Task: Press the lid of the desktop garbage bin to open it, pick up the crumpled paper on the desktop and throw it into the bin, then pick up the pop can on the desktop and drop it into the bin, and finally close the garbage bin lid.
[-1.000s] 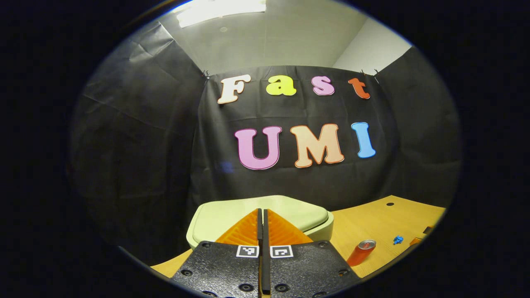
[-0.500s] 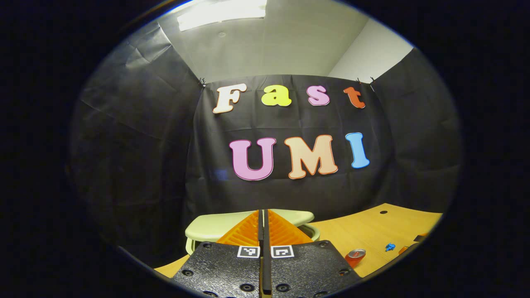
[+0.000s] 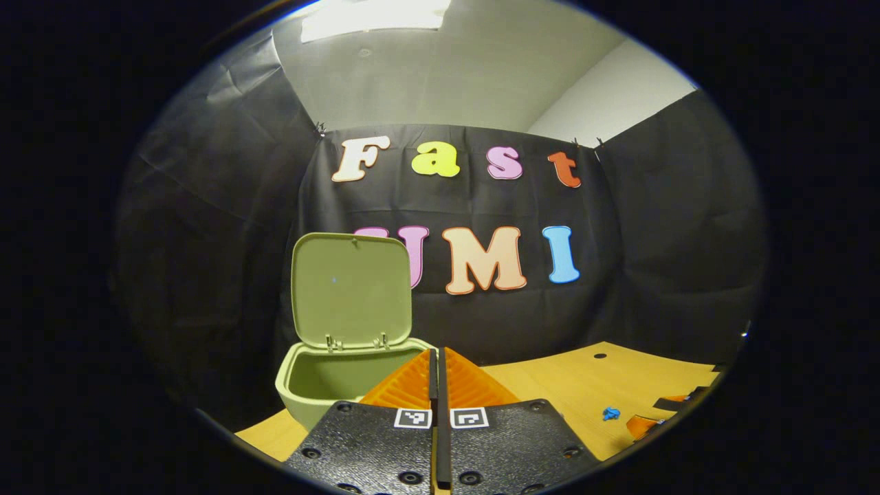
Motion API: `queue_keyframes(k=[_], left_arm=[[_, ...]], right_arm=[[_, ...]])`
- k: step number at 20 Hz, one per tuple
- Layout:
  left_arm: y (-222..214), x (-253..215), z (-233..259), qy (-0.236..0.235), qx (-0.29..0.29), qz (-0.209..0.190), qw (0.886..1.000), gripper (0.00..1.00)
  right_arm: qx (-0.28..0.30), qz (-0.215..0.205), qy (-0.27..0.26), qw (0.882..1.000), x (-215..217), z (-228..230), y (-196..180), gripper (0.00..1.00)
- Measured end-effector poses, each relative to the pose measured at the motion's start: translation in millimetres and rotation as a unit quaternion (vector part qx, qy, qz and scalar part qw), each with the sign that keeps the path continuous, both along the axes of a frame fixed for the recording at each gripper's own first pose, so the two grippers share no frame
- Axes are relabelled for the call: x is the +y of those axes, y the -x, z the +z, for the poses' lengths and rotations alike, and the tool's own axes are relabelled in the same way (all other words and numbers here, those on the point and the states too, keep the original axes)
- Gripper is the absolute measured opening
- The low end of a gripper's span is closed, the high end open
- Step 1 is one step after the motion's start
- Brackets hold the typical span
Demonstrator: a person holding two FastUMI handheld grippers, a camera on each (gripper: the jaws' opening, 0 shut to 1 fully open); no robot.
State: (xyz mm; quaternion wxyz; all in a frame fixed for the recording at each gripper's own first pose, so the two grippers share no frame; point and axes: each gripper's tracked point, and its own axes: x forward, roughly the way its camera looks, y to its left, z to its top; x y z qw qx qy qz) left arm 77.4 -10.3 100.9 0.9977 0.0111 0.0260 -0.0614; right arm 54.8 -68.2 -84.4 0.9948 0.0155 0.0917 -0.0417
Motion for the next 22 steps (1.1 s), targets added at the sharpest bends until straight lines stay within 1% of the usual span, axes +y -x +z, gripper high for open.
queue_keyframes(k=[4, 8, 9, 10, 14, 16, 19, 22], left_arm=[[16, -15, -29, 0.008, 0.014, -0.015, 1.000, 0.00], [28, -30, -63, 0.017, 0.031, -0.038, 0.999, 0.00], [31, -34, -71, 0.017, 0.035, -0.044, 0.998, 0.00], [33, -37, -80, 0.017, 0.040, -0.049, 0.998, 0.00], [41, -52, -114, 0.025, 0.064, -0.070, 0.995, 0.00], [41, -57, -128, 0.034, 0.074, -0.075, 0.994, 0.00], [44, -61, -150, 0.029, 0.088, -0.083, 0.992, 0.00], [47, -67, -167, 0.033, 0.098, -0.094, 0.990, 0.01]], right_arm=[[0.005, 0.003, 0.003, 1.000, 4, -4, 4, 0.98], [0.012, 0.004, 0.020, 1.000, 7, -9, 7, 0.98], [0.015, 0.003, 0.023, 1.000, 7, -10, 7, 0.95], [0.019, 0.003, 0.026, 0.999, 7, -13, 7, 0.98], [0.025, 0.001, 0.033, 0.999, 5, -13, 7, 0.98], [0.026, -0.004, 0.044, 0.999, 1, -10, 2, 0.98], [0.030, -0.008, 0.059, 0.998, -6, -5, -8, 0.98], [0.039, -0.006, 0.059, 0.997, -11, 0, -19, 0.98]])
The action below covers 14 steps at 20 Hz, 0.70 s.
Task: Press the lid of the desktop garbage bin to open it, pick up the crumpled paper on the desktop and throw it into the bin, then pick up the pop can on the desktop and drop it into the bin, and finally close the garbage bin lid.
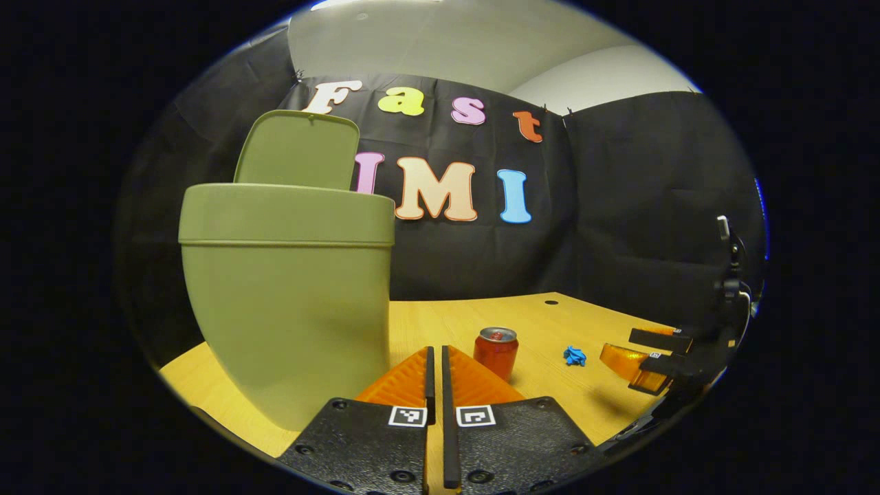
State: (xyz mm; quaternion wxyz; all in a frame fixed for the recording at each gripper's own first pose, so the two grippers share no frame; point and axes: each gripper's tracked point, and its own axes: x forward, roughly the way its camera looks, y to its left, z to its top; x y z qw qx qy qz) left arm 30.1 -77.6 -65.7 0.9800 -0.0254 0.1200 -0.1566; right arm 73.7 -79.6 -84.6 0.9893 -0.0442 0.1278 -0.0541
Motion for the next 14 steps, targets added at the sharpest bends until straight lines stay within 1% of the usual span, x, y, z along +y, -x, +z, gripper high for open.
queue_keyframes(k=[1, 3, 5, 6, 7, 8, 10, 14], left_arm=[[1, -3, -3, 0.003, 0.003, -0.006, 1.000, 0.02], [5, -9, -14, 0.007, 0.013, -0.022, 1.000, 0.14], [8, -13, -19, 0.009, 0.017, -0.035, 0.999, 0.34], [8, -14, -20, 0.010, 0.016, -0.039, 0.999, 0.58], [8, -12, -20, 0.011, 0.014, -0.039, 0.999, 0.67], [6, -9, -19, 0.013, 0.013, -0.036, 0.999, 0.83], [4, -3, -23, 0.012, 0.014, -0.025, 1.000, 0.90], [1, 18, -27, -0.001, 0.014, 0.004, 1.000, 0.90]], right_arm=[[0.004, 0.002, 0.000, 1.000, -1, 2, -6, 0.98], [0.015, 0.001, 0.004, 1.000, -7, 4, -17, 0.98], [0.028, 0.004, 0.007, 1.000, -12, 5, -27, 0.98], [0.032, 0.005, 0.006, 0.999, -14, 7, -34, 0.98], [0.035, 0.005, 0.007, 0.999, -18, 8, -39, 0.98], [0.042, 0.003, 0.009, 0.999, -22, 8, -46, 0.98], [0.063, 0.002, 0.020, 0.998, -32, -1, -58, 0.98], [0.124, 0.009, 0.029, 0.992, -44, -28, -74, 0.98]])
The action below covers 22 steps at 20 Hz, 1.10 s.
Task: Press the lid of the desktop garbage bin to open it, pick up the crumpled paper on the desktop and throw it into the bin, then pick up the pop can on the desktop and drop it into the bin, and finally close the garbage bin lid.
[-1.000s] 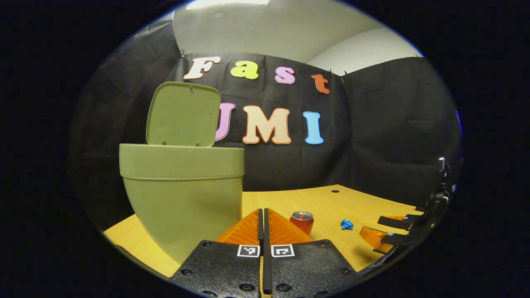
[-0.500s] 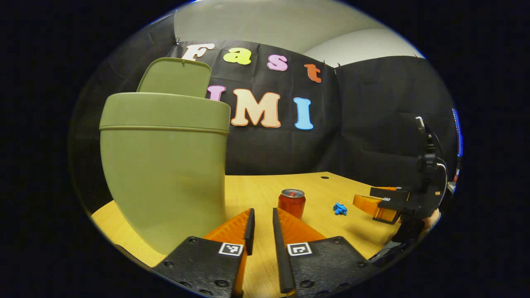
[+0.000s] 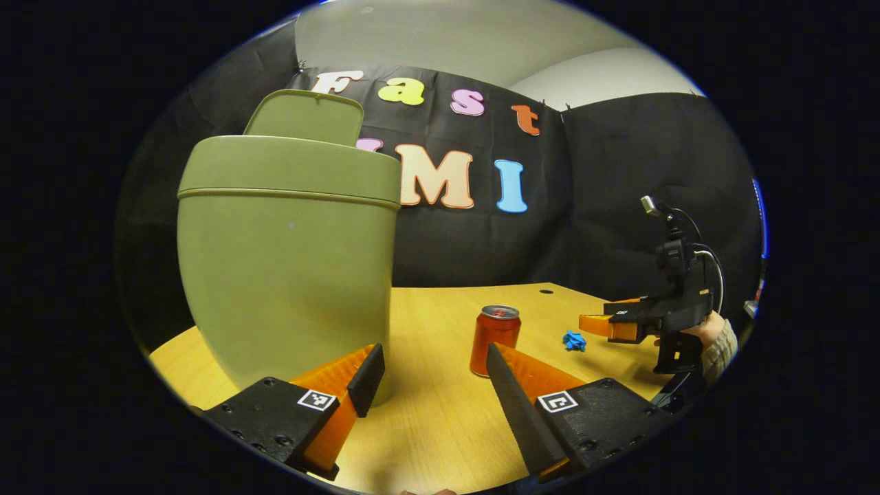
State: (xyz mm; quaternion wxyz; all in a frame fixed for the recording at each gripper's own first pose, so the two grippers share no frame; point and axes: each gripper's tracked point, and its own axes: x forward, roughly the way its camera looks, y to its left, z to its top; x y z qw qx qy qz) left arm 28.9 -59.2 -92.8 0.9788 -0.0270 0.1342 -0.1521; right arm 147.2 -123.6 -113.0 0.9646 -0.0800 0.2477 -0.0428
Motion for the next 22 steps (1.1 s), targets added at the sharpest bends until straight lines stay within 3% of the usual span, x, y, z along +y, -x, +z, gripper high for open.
queue_keyframes(k=[1, 5, 15, 18, 19, 20, 22], left_arm=[[-1, 6, -2, -0.004, 0.003, 0.009, 1.000, 0.87], [-2, 19, -12, -0.012, 0.017, 0.028, 0.999, 0.90], [-9, 24, -16, -0.016, 0.020, 0.034, 0.999, 0.91], [-13, 26, -20, -0.018, 0.020, 0.032, 0.999, 0.91], [-15, 26, -23, -0.017, 0.022, 0.032, 0.999, 0.91], [-16, 27, -25, -0.016, 0.025, 0.032, 0.999, 0.91], [-20, 27, -30, -0.015, 0.029, 0.031, 0.999, 0.91]], right_arm=[[0.019, 0.005, -0.002, 1.000, -1, -8, -3, 0.97], [0.089, 0.028, -0.006, 0.996, -2, -26, -14, 0.98], [0.182, 0.061, 0.042, 0.980, -12, -51, -19, 0.99], [0.196, 0.063, 0.035, 0.978, -13, -56, -21, 0.85], [0.199, 0.066, 0.040, 0.977, -14, -56, -20, 0.74], [0.202, 0.071, 0.039, 0.976, -13, -56, -20, 0.72], [0.209, 0.076, 0.034, 0.974, -14, -54, -18, 0.57]])
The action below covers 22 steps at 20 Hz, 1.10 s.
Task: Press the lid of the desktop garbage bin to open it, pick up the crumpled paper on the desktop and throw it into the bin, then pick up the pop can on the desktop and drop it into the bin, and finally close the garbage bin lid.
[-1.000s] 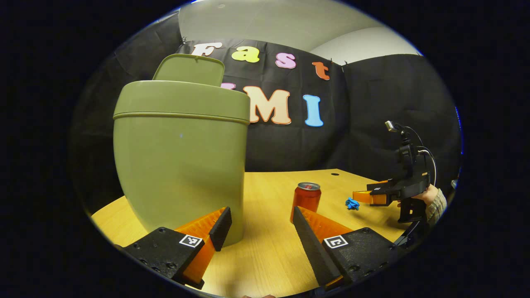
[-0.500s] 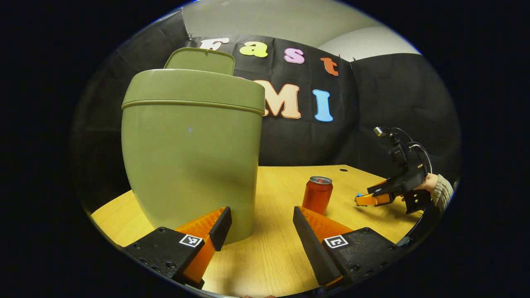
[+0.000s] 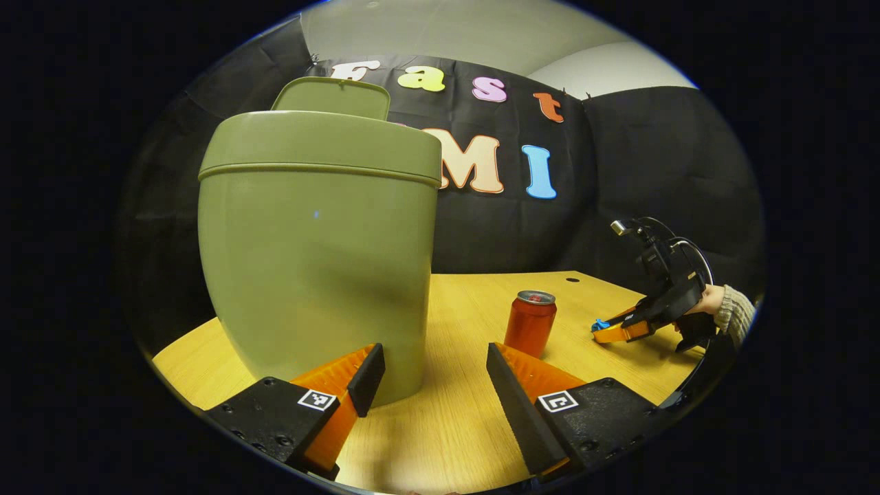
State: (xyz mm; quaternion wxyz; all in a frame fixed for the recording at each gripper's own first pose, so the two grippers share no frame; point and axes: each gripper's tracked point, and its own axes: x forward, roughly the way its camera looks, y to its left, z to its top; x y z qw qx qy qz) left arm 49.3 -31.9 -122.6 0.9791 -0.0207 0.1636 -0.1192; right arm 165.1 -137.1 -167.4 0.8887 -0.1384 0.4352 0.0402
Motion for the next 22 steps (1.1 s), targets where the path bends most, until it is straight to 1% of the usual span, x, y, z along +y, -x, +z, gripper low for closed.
queue_keyframes(k=[1, 2, 4, 5, 6, 7, 10, 11, 12, 16, 20, 21, 22], left_arm=[[-2, -1, -2, 0.000, 0.001, 0.000, 1.000, 0.91], [-4, 0, -3, 0.001, 0.000, -0.002, 1.000, 0.91], [-7, -2, -5, 0.001, -0.002, -0.004, 1.000, 0.91], [-8, -3, -6, 0.001, -0.003, -0.006, 1.000, 0.91], [-9, -3, -8, 0.001, -0.005, -0.007, 1.000, 0.91], [-10, -2, -8, 0.001, -0.006, -0.008, 1.000, 0.91], [-13, 0, -12, 0.002, -0.010, -0.006, 1.000, 0.91], [-14, 0, -12, 0.003, -0.011, -0.006, 1.000, 0.91], [-13, 0, -14, 0.003, -0.012, -0.006, 1.000, 0.91], [-10, 0, -21, 0.006, -0.007, -0.007, 1.000, 0.91], [-4, -2, -24, 0.010, -0.003, -0.007, 1.000, 0.91], [-2, -3, -24, 0.011, -0.002, -0.007, 1.000, 0.91], [-1, -2, -24, 0.012, -0.001, -0.006, 1.000, 0.91]], right_arm=[[0.001, 0.001, 0.000, 1.000, 1, -1, 0, 0.43], [0.002, 0.000, 0.000, 1.000, 1, 0, 0, 0.36], [0.003, 0.001, -0.001, 1.000, 0, 0, 0, 0.36], [0.004, 0.001, -0.003, 1.000, 0, 0, -1, 0.31], [0.006, 0.002, -0.008, 1.000, 0, 0, -1, 0.30], [0.006, 0.000, -0.017, 1.000, 2, 3, -1, 0.26], [-0.014, 0.002, -0.049, 0.999, 15, 26, -8, 0.26], [-0.024, 0.005, -0.049, 0.998, 16, 35, -7, 0.23], [-0.034, 0.009, -0.049, 0.998, 18, 47, -9, 0.26], [-0.066, 0.027, -0.077, 0.995, 41, 104, -12, 0.26], [-0.108, 0.060, -0.046, 0.991, 58, 162, -22, 0.26], [-0.113, 0.070, -0.047, 0.990, 69, 172, -23, 0.23], [-0.114, 0.081, -0.053, 0.989, 82, 181, -25, 0.26]])
